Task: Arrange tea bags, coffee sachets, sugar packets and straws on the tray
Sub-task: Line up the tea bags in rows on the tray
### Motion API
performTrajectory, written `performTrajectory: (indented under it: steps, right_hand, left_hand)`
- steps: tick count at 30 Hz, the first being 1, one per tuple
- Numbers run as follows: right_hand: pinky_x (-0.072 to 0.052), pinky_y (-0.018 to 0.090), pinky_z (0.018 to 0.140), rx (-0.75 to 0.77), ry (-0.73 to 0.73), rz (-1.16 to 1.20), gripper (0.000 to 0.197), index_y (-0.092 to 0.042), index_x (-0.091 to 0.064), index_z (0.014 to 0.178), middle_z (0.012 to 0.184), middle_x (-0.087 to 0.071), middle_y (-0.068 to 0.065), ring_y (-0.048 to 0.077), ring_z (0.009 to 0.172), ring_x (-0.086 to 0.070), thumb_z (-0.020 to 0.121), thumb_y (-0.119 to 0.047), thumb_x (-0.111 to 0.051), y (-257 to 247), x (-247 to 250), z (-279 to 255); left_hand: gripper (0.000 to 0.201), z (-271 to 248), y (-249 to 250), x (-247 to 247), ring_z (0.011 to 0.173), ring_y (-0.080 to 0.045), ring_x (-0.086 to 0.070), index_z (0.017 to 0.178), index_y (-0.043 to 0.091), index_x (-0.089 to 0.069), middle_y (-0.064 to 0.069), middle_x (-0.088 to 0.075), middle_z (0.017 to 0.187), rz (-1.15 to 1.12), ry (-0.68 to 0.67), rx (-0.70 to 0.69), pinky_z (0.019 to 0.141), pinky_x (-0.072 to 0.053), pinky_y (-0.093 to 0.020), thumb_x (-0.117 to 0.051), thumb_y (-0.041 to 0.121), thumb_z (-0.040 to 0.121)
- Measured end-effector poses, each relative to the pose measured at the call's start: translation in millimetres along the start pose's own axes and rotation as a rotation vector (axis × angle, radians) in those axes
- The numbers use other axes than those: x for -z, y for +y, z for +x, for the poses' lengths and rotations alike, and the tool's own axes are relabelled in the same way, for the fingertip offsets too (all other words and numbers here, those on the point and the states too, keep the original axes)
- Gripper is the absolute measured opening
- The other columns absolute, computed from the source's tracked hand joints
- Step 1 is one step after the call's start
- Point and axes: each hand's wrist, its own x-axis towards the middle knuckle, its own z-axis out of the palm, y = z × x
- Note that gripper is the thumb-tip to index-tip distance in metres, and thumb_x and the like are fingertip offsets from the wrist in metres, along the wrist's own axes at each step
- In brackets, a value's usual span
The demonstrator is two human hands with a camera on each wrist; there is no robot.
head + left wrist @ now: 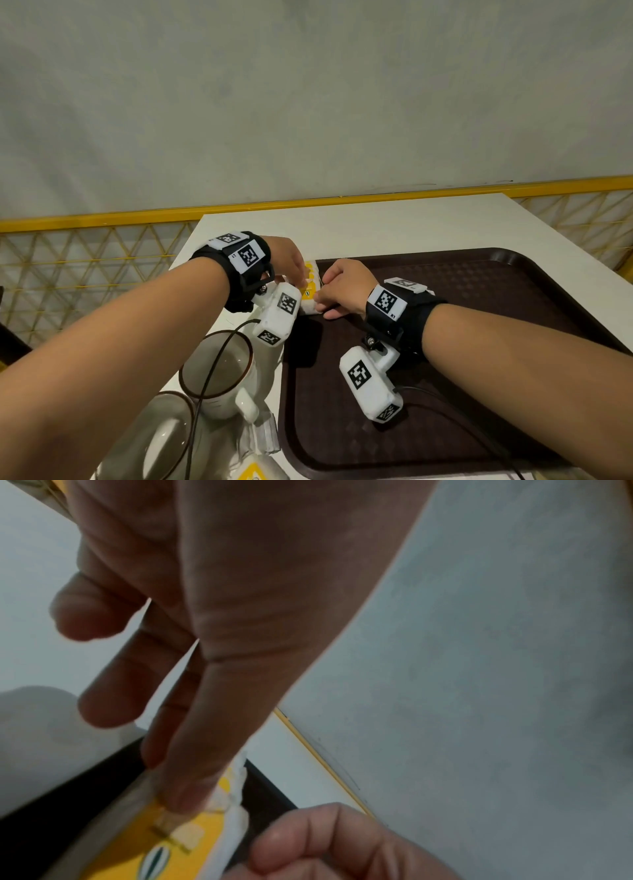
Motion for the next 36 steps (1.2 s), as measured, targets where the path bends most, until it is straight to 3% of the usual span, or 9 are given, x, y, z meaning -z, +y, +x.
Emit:
performTrajectory:
  steps: [6,14,16,19,22,25,27,30,36]
  right_hand:
    - [-0.059,0.048,0.076,0.046,-0.037,-0.218,0.032,-0.014,-0.051,0.067,0.065,-0.054,0.004,0.028,0.062,-0.062,0.072,0.000,-0.079,1.6,-2.0,0.8]
    - [-0.059,0.043,0.075,0.026,-0.084,-0.269,0.027,-0.012,-0.055,0.064,0.067,-0.058,0.007,0.027,0.068,-0.064,0.076,-0.008,-0.078,-3.4,-1.7,3.3]
    - [-0.059,0.043,0.077,0.020,-0.025,-0.200,0.021,-0.010,-0.057,0.067,0.071,-0.060,0.012,0.028,0.070,-0.065,0.079,-0.011,-0.075,-3.7,-0.3,5.2]
    - [-0.055,0.051,0.085,0.077,0.104,-0.135,0.008,0.001,-0.069,0.081,0.089,-0.069,0.023,0.038,0.089,-0.068,0.082,-0.006,-0.065,-2.6,-1.7,8.8]
    - [-0.047,0.055,0.095,0.080,0.125,-0.132,0.033,0.011,-0.062,0.109,0.112,-0.064,0.028,0.040,0.105,-0.061,0.080,-0.002,-0.059,-0.2,-9.9,14.8]
    - [-0.046,0.040,0.102,0.065,0.066,-0.149,0.054,-0.004,-0.056,0.131,0.128,-0.061,0.011,0.020,0.106,-0.058,0.077,-0.005,-0.056,3.2,-19.0,22.0]
    - [-0.044,0.035,0.103,0.075,0.068,-0.161,0.055,-0.007,-0.055,0.133,0.121,-0.061,0.003,0.015,0.107,-0.055,0.078,-0.004,-0.056,3.7,-20.2,22.9]
    - [-0.045,0.036,0.103,0.079,0.095,-0.168,0.057,-0.006,-0.054,0.134,0.129,-0.060,0.007,0.021,0.120,-0.056,0.078,-0.004,-0.061,5.8,-18.1,20.1]
    - [-0.050,0.038,0.096,0.120,0.130,-0.259,0.059,-0.012,-0.059,0.121,0.120,-0.062,0.005,0.021,0.111,-0.060,0.065,-0.006,-0.078,11.3,-15.9,16.0]
  left_hand:
    - [0.019,5.2,-1.4,-4.3,0.074,-0.009,-0.056,0.096,0.016,-0.071,0.004,-0.064,0.084,-0.026,0.050,0.033,0.054,-0.043,-0.017,-0.072,0.030,0.083]
    - [0.017,6.1,-7.7,-7.6,0.071,-0.006,-0.056,0.084,0.015,-0.069,0.002,-0.065,0.083,-0.143,0.132,0.049,0.056,-0.045,-0.018,-0.079,0.025,0.076]
    - [0.020,4.4,-10.7,-6.9,0.073,-0.007,-0.059,0.089,0.013,-0.070,-0.002,-0.069,0.090,-0.191,0.136,0.043,0.061,-0.046,-0.020,-0.079,0.025,0.076]
    - [0.024,1.3,-11.2,-5.9,0.080,-0.010,-0.061,0.094,0.011,-0.071,-0.003,-0.071,0.093,-0.224,0.120,0.044,0.066,-0.048,-0.021,-0.079,0.025,0.076]
    - [0.023,-1.1,-7.6,-5.6,0.084,-0.014,-0.063,0.093,0.010,-0.070,-0.003,-0.069,0.088,-0.230,0.080,0.028,0.069,-0.050,-0.021,-0.080,0.022,0.075]
    - [0.029,-2.6,-3.3,-6.1,0.082,-0.015,-0.061,0.098,0.008,-0.070,-0.004,-0.067,0.084,-0.210,0.053,0.014,0.065,-0.049,-0.020,-0.081,0.019,0.074]
    - [0.030,-3.6,-1.4,-5.4,0.082,-0.015,-0.060,0.100,0.009,-0.069,-0.002,-0.065,0.078,-0.191,0.049,0.019,0.062,-0.048,-0.019,-0.081,0.020,0.074]
    - [0.032,-4.5,-1.4,-2.8,0.084,-0.016,-0.060,0.104,0.010,-0.070,-0.001,-0.065,0.083,-0.141,0.056,0.032,0.065,-0.049,-0.020,-0.080,0.021,0.076]
    - [0.028,-5.5,-5.5,-1.1,0.089,-0.012,-0.062,0.101,0.019,-0.071,0.000,-0.070,0.101,-0.060,0.025,0.025,0.068,-0.050,-0.020,-0.079,0.029,0.075]
